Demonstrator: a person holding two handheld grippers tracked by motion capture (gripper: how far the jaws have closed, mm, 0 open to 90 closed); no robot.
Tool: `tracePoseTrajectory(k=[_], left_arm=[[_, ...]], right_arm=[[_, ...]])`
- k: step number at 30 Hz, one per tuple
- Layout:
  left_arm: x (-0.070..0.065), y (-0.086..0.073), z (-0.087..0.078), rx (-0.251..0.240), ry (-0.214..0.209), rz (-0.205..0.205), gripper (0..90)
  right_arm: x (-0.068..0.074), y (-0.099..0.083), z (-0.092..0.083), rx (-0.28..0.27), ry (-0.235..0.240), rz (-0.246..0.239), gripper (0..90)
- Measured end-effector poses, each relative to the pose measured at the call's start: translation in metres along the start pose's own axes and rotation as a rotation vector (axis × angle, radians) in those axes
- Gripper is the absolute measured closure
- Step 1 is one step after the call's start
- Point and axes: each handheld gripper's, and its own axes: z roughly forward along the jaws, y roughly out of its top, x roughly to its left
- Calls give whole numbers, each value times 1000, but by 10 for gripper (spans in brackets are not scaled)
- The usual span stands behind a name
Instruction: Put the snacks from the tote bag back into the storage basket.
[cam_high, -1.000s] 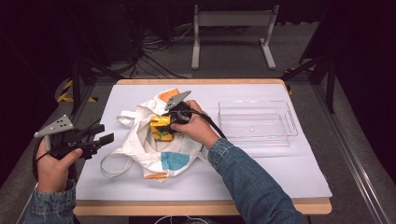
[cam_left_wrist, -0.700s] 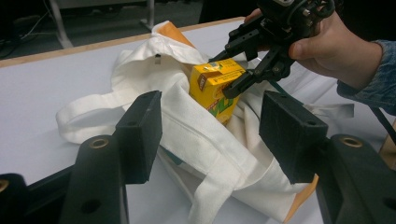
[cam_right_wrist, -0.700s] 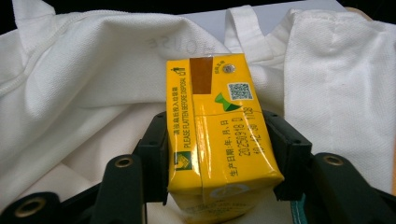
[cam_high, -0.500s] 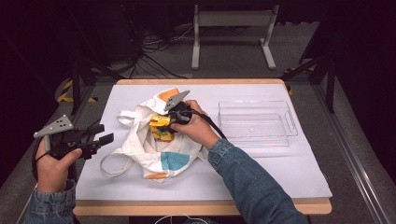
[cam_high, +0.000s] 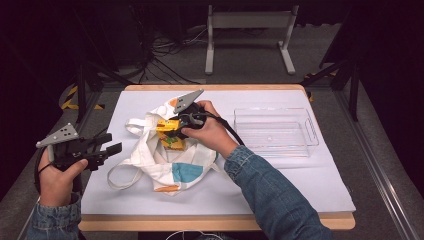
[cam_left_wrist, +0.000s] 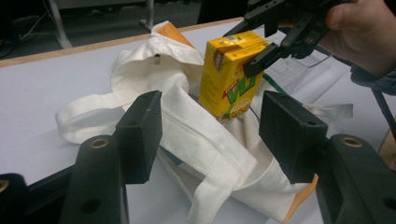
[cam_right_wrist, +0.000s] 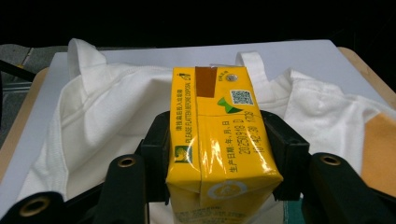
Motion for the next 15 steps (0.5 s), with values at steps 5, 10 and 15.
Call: tracePoseTrajectory(k=[5,10,15], left_arm=[[0,0,1,1,0,-1,405],[0,0,1,2,-3,8,405],[1,0,2,6,3,5,399]], right_arm=[[4,10,-12,-20,12,-17,511],[6,17,-22,-31,15,-36,511],[8,21,-32,-36,16,-53,511]])
